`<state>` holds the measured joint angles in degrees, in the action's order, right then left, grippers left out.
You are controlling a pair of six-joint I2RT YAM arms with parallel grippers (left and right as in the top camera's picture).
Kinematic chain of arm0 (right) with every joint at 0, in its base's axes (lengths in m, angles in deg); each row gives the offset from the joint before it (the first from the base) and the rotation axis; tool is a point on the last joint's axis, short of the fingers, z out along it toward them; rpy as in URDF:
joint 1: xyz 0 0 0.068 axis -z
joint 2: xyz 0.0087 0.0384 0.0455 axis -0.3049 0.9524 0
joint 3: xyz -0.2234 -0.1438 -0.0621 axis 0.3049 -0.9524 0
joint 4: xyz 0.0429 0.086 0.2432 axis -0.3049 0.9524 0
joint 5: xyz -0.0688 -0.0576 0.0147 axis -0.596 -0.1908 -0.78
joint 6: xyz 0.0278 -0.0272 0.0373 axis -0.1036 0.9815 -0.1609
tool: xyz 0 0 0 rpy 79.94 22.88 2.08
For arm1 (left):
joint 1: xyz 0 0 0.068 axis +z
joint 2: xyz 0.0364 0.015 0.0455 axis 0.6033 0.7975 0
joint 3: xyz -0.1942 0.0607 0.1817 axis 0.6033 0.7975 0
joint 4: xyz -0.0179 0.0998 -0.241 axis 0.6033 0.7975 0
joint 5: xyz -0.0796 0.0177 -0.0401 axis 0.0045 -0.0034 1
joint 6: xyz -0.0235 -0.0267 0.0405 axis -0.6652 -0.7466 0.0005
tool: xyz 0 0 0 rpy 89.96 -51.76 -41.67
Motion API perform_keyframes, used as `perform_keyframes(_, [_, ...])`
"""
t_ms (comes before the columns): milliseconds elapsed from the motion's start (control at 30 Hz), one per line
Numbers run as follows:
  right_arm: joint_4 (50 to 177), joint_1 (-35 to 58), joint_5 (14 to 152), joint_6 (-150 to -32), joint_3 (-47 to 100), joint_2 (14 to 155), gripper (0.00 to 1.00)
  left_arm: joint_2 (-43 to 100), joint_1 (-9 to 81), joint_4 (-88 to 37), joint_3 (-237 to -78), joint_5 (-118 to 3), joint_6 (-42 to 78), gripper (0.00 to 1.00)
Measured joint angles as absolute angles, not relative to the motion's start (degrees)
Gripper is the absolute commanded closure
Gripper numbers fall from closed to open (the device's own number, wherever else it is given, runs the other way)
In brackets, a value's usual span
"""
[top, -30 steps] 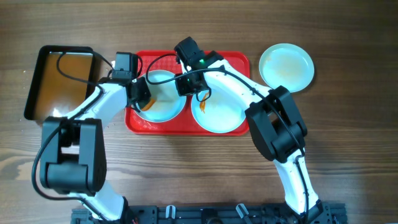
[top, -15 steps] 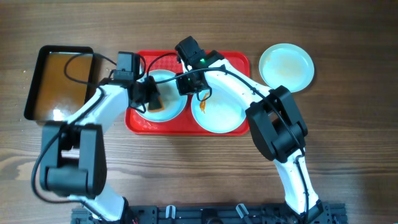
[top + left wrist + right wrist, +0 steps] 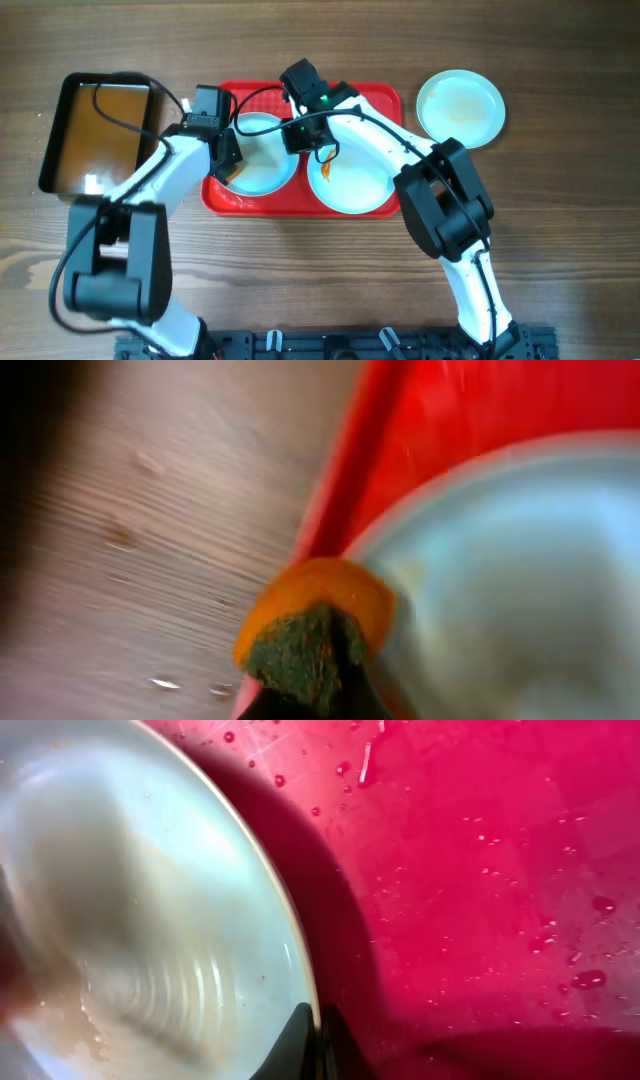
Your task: Clean dirty plates on tray and stack at the side
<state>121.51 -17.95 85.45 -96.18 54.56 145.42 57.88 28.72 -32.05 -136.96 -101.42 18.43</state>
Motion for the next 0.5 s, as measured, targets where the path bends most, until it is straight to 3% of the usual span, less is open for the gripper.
perform_keyframes(267, [123.43,-17.73,85.30,-92.29,56.13,145.42,0.96,37.62,32.26,-35.59,-136.81,-109.11,19.35,0.96])
perform_keyframes(500, [125.83,-21.67,68.51,-84.56,63.52,139.83,0.96,35.24,55.89,-29.56,-136.83,-77.77,14.45,0.96])
